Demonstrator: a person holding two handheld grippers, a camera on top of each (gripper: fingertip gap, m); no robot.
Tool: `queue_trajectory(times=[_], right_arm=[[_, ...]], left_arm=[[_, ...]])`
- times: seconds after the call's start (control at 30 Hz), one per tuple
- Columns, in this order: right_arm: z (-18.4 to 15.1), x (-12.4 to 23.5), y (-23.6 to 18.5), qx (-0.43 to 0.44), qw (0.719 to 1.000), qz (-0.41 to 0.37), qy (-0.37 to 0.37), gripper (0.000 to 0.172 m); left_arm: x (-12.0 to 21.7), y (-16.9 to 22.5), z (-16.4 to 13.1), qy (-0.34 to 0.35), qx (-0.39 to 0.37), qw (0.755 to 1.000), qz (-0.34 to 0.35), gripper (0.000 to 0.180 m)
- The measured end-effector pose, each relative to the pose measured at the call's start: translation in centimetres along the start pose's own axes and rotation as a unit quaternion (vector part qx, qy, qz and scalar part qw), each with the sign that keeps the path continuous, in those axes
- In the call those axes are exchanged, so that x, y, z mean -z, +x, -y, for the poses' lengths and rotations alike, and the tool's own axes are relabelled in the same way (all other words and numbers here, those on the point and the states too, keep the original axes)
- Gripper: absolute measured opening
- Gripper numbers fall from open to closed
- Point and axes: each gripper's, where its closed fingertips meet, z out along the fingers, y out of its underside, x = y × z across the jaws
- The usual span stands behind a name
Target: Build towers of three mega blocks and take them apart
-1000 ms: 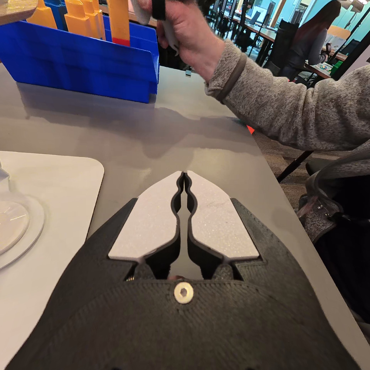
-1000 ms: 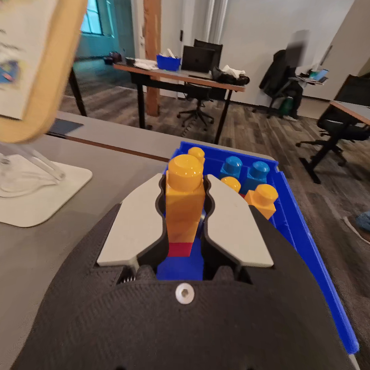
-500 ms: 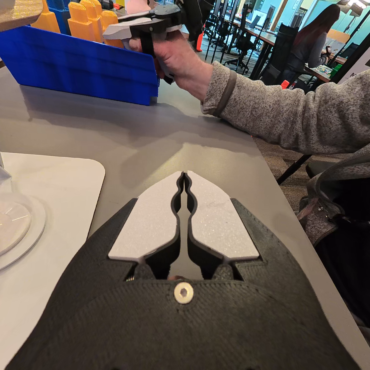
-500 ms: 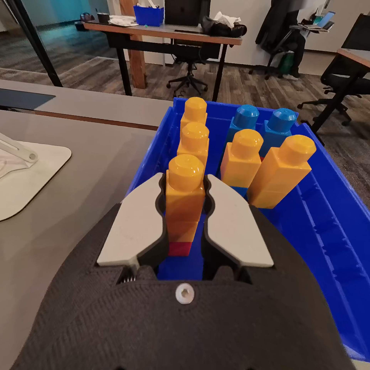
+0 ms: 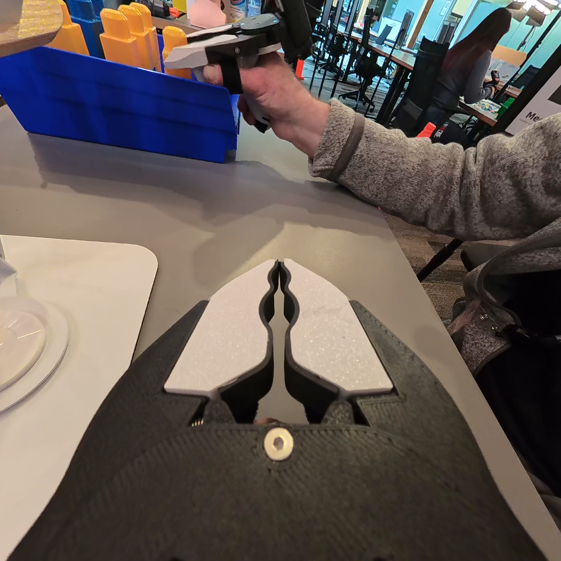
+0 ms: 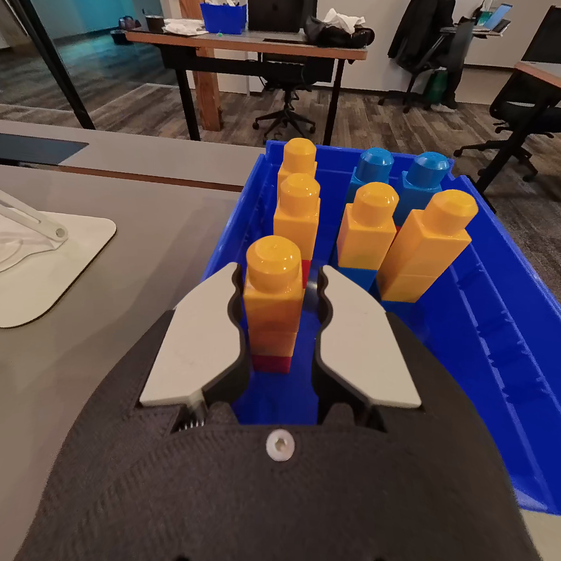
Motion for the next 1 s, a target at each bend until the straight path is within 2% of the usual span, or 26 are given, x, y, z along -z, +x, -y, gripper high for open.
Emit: queue_trajectory(times=[0.07,0.13,0.43,0.57,0.73,1.0], right_arm=[[-0.2,0.2,-0.2,-0.001,1.000,0.005,-0.008,0.046],[-0.3,0.4,0.0,0.005,1.000,0.002,-0.014,0.036],[-0.1,-0.4,0.5,0.005,0.999,-0.050,-0.015,0.036],[-0.2,-0.2,0.4,-0.016,0.999,-0.042,-0.011,0.036],[0.2,0.2,0.3,-0.022,0.999,-0.035,0.002,0.047],[1.5,1.5,-0.1,-0.022,0.999,-0.031,0.029,0.049]], left_arm=[[0.0,0.0,0.0,0.001,0.001,1.000,-0.001,0.000],[0.0,0.0,0.0,0.000,0.000,1.000,-0.001,0.000],[-0.2,0.0,0.0,-0.001,0.001,1.000,-0.001,0.000],[-0.2,0.1,0.0,-0.001,0.000,1.000,-0.002,0.000],[-0.2,0.1,0.0,0.000,0.000,1.000,-0.002,0.000],[-0.2,0.0,0.1,0.001,0.000,1.000,-0.001,0.000]])
